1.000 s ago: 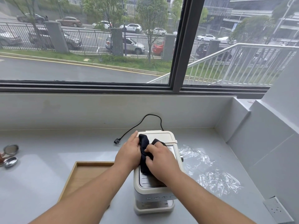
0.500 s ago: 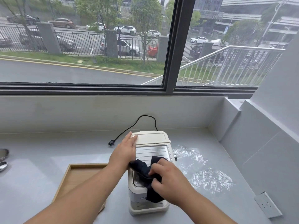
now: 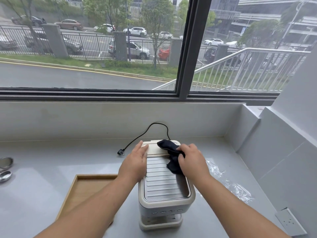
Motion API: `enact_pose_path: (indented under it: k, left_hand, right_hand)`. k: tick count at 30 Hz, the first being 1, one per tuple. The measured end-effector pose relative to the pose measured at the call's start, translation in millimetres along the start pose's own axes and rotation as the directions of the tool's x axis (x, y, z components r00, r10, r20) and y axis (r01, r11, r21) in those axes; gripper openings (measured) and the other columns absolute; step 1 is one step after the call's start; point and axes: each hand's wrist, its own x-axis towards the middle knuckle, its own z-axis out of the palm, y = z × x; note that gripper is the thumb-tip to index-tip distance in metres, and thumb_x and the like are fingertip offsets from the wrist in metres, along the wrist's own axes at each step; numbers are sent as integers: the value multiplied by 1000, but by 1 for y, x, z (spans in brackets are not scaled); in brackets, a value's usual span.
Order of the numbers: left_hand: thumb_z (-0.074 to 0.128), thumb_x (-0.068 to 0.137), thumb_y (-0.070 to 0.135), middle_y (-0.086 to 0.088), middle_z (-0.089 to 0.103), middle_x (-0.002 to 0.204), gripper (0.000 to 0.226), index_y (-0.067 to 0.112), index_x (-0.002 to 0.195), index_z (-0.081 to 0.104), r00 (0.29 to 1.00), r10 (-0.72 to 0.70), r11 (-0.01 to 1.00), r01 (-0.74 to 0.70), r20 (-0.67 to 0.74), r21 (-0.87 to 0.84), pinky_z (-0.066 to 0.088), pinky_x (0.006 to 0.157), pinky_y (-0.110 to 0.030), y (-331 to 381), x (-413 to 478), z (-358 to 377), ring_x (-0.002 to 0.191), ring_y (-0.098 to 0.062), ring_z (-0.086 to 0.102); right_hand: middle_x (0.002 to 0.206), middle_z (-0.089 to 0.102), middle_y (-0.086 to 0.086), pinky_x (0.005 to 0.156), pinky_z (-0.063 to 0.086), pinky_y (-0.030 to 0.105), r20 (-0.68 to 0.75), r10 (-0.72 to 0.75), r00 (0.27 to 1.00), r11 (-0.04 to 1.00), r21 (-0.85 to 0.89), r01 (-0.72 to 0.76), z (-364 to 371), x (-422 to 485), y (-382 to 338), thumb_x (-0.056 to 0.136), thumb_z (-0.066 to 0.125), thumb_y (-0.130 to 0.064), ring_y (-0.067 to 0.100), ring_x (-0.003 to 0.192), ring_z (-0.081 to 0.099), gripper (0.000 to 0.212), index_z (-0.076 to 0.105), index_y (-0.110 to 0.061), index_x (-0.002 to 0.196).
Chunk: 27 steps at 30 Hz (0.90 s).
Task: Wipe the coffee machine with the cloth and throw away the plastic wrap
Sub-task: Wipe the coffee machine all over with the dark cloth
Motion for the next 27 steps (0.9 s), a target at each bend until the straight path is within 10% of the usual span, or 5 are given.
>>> enact_pose_path:
  k: [18,24,27]
  left_hand:
    - [45,103,30,3,40,163,56,24,158,38,981,95,988,-114,-168,-108,33,120,-39,-1,-12,-5,147,-17,37]
    - [58,81,68,13,54,116,45,38,114,50,992,-91,986,77,-92,-145,41,81,-32,1,8,-22,103,-11,56]
    - [68,85,48,10,59,120,37,38,115,50,992,-117,984,112,-35,-140,46,84,-33,-1,22,-30,105,-15,58]
  right_hand:
    - [96,60,2,75,38,29,182,-110,977,983,168,79,65,46,-113,90,57,-21,27,96,63,11,67,-21,95]
    - [106,72,1,85,59,34,335,-32,942,806,566,-174,31,49,-83,96,57,-10,17,91,69,30,64,-24,121]
    - [107,70,-7,84,52,34,112,-94,989,977,203,70,26,33,-51,93,57,-14,17,96,63,25,68,-29,110]
